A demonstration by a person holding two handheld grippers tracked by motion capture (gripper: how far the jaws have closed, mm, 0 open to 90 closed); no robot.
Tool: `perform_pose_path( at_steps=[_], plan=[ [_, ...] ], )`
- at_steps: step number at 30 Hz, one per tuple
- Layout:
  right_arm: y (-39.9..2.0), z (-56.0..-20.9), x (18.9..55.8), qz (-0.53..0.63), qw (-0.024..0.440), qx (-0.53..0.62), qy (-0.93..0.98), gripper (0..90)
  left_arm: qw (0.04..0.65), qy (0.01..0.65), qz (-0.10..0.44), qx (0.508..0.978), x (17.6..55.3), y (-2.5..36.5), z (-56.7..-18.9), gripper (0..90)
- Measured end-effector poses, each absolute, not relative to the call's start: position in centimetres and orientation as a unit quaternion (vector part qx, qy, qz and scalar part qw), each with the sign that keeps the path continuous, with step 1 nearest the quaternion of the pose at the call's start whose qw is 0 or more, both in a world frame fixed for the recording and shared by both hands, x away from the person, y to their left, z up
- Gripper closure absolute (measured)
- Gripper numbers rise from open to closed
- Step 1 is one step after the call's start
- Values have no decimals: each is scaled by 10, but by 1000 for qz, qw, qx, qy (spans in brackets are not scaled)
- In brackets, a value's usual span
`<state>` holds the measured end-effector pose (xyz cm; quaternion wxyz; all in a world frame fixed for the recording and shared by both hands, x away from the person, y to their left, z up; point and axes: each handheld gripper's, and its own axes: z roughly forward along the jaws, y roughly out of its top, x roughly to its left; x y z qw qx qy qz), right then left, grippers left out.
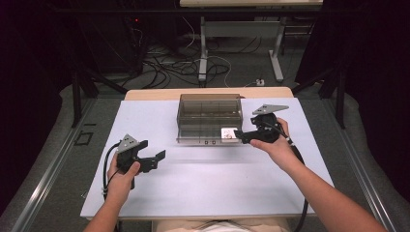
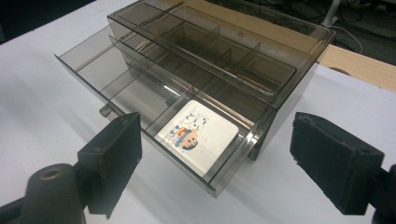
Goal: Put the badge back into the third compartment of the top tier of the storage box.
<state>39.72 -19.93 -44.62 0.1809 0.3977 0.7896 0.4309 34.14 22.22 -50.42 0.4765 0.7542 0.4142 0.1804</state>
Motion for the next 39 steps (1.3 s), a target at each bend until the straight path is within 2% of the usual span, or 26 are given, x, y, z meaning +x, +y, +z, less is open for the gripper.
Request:
perform_pose_path(
  at_steps=[26,39],
  plan=[
    [-220,-462,373,474,195,403,758,159,482,424,181,745,341,218,-503,152],
    [-228,-473,349,485,198,395,755,157,480,419,178,750,341,216,-503,152]
  ],
)
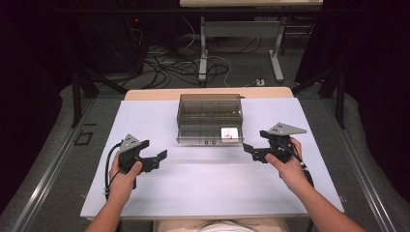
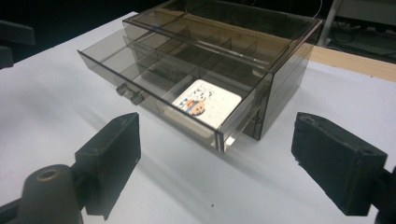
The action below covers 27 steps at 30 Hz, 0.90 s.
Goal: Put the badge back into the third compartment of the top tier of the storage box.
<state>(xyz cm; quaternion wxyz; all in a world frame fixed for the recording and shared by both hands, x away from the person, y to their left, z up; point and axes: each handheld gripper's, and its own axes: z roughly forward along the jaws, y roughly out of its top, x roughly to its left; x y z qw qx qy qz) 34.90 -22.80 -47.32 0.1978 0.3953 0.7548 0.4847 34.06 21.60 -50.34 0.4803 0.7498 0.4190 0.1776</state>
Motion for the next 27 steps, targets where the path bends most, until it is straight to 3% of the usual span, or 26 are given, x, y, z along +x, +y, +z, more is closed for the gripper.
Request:
perform_pose_path(
  at_steps=[27],
  plan=[
    [-261,-508,338,488,205,432,730,157,483,424,180,745,339,219,-504,152]
  ],
)
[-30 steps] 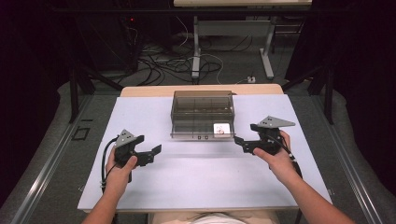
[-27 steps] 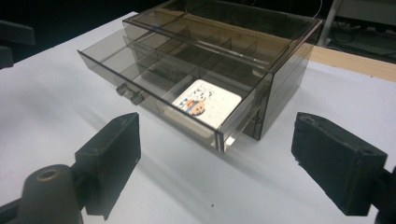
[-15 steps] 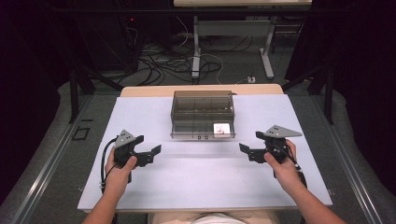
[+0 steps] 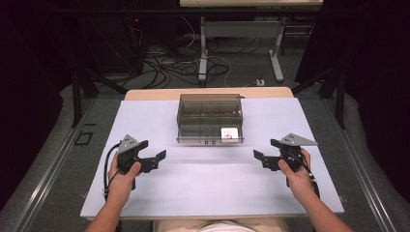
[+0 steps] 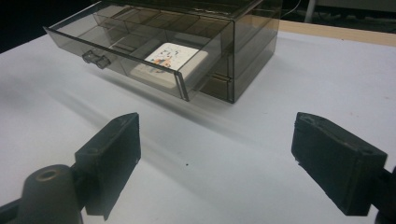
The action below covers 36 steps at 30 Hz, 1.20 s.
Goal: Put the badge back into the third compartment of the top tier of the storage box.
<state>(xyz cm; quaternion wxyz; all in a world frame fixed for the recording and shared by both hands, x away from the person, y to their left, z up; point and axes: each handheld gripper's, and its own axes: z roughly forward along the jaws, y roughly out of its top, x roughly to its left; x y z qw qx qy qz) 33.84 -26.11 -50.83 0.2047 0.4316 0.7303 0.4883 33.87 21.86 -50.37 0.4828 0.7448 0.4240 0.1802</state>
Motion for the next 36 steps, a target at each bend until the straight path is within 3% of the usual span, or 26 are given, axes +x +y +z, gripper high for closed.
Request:
perform_pose_path(
  at_steps=[36],
  plan=[
    [-289,-537,350,465,207,478,716,157,479,421,180,749,340,220,-505,153]
  ],
)
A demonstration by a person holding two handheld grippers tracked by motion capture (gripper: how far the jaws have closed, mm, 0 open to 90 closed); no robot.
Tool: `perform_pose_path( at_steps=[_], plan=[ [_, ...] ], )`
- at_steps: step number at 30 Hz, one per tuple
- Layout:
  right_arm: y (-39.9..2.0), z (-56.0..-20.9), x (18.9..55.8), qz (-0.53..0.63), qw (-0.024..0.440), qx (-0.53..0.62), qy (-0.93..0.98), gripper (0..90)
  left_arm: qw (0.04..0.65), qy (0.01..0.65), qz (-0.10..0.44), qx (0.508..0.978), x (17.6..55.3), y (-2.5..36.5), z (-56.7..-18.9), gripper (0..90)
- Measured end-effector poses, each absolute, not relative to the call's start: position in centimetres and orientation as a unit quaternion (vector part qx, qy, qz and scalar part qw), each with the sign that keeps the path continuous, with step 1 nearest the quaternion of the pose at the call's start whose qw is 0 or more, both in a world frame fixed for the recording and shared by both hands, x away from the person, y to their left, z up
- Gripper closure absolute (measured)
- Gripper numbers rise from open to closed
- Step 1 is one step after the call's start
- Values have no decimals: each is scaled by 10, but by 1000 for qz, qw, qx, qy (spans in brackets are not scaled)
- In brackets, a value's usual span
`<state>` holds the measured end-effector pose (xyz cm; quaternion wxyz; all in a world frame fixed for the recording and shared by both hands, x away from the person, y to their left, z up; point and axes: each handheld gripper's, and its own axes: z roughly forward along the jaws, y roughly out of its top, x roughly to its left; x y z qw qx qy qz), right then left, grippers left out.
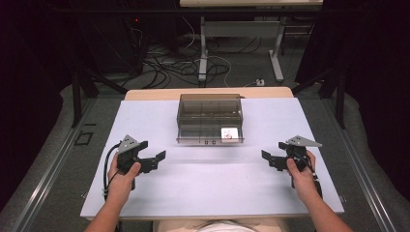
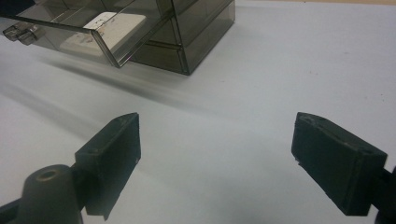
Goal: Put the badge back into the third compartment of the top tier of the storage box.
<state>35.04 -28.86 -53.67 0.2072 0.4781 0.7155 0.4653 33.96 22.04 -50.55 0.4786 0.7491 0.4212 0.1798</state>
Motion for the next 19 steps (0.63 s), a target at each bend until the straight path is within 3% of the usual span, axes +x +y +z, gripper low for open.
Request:
perform_pose_path(
  at_steps=[19],
  plan=[
    [-291,-539,352,461,203,482,717,157,479,423,182,748,341,221,-506,153]
  ],
)
